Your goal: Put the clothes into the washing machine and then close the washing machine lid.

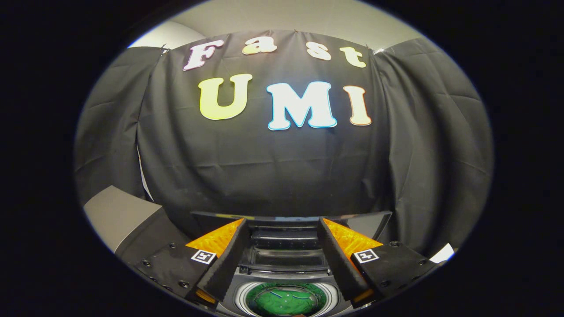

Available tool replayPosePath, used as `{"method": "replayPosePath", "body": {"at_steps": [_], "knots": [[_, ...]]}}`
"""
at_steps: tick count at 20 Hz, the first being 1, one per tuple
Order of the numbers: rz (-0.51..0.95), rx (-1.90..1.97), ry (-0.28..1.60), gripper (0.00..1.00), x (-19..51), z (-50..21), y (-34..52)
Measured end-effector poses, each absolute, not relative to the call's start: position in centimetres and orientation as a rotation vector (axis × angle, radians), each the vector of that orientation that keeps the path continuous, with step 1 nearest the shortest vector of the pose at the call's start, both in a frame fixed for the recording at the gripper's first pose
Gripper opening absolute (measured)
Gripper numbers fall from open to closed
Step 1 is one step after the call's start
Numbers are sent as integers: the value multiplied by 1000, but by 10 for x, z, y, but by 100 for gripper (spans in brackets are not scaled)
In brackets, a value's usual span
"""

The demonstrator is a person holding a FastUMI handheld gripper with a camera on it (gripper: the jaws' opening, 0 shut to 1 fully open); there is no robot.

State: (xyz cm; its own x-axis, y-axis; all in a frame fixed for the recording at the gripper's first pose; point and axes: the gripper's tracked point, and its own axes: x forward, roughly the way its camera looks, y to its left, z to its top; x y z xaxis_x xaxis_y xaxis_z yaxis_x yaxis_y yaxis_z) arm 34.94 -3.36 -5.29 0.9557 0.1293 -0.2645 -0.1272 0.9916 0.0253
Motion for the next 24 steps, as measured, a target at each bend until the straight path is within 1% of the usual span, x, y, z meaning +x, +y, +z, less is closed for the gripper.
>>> {"method": "replayPosePath", "body": {"at_steps": [4, 13, 18, 24], "knots": [[116, 6, 254, 97, 377, -48, -32], [113, 8, 271, 97, 424, -63, -16], [101, -21, 328, 98, 428, -86, -23], [102, 19, 301, 99, 424, -86, -24]]}}
